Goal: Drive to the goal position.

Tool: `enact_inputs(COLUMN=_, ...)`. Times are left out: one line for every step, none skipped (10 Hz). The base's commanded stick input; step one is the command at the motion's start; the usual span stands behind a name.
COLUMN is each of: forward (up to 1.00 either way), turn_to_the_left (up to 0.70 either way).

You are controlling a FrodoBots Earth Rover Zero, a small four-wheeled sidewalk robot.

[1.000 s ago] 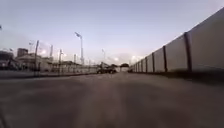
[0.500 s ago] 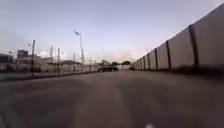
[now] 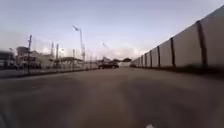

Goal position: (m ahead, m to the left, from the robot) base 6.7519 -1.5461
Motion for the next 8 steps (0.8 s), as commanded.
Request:
enact_inputs(forward=0.95, turn_to_the_left=0.00)
enact_inputs(forward=0.95, turn_to_the_left=0.00)
enact_inputs(forward=0.95, turn_to_the_left=0.00)
enact_inputs(forward=0.95, turn_to_the_left=0.00)
enact_inputs(forward=0.95, turn_to_the_left=0.00)
enact_inputs(forward=0.95, turn_to_the_left=0.00)
enact_inputs(forward=0.95, turn_to_the_left=0.00)
enact_inputs(forward=0.95, turn_to_the_left=0.00)
